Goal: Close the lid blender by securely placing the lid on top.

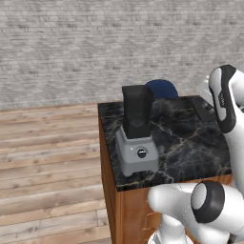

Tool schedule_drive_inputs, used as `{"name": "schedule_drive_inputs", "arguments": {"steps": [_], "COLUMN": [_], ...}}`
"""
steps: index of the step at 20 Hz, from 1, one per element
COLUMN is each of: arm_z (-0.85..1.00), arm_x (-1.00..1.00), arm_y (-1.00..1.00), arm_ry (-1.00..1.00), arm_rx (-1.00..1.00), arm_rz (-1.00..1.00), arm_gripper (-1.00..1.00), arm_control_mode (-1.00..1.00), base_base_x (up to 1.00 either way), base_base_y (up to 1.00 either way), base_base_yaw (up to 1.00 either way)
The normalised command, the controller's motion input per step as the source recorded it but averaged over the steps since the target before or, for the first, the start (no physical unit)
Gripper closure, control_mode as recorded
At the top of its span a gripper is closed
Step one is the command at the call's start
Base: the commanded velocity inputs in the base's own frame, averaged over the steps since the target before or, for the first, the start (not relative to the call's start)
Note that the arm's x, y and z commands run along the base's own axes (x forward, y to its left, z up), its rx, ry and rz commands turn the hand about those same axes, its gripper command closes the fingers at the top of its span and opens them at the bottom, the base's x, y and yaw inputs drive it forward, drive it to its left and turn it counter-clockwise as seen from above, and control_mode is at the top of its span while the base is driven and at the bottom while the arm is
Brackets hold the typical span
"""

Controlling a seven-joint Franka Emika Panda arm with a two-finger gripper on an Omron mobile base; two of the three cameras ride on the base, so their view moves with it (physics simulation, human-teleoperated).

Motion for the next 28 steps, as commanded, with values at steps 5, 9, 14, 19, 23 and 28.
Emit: {"name": "schedule_drive_inputs", "arguments": {"steps": [5, 9, 14, 19, 23, 28], "arm_z": [0.46, 0.49, 0.53, 0.63, 0.59, 0.62], "arm_x": [-0.43, -0.53, -0.45, -0.21, -0.05, 0.04], "arm_y": [0.38, 0.22, 0.30, 0.67, 0.84, 0.84], "arm_ry": [-0.05, -0.15, -0.14, -0.03, 0.00, 0.03], "arm_rx": [0.03, 0.04, 0.03, 0.00, 0.00, 0.00], "arm_rz": [0.00, 0.00, 0.00, 0.00, 0.00, 0.00], "arm_gripper": [1.00, 1.00, 1.00, 1.00, 1.00, 1.00], "arm_control_mode": [-1.00, -1.00, -1.00, -1.00, -1.00, -1.00], "base_base_x": [0.00, 0.00, 0.00, 0.00, 0.00, 0.00], "base_base_y": [0.00, 0.00, 0.00, 0.00, 0.00, 0.00], "base_base_yaw": [0.00, 0.00, 0.00, 0.00, 0.00, 0.00]}}
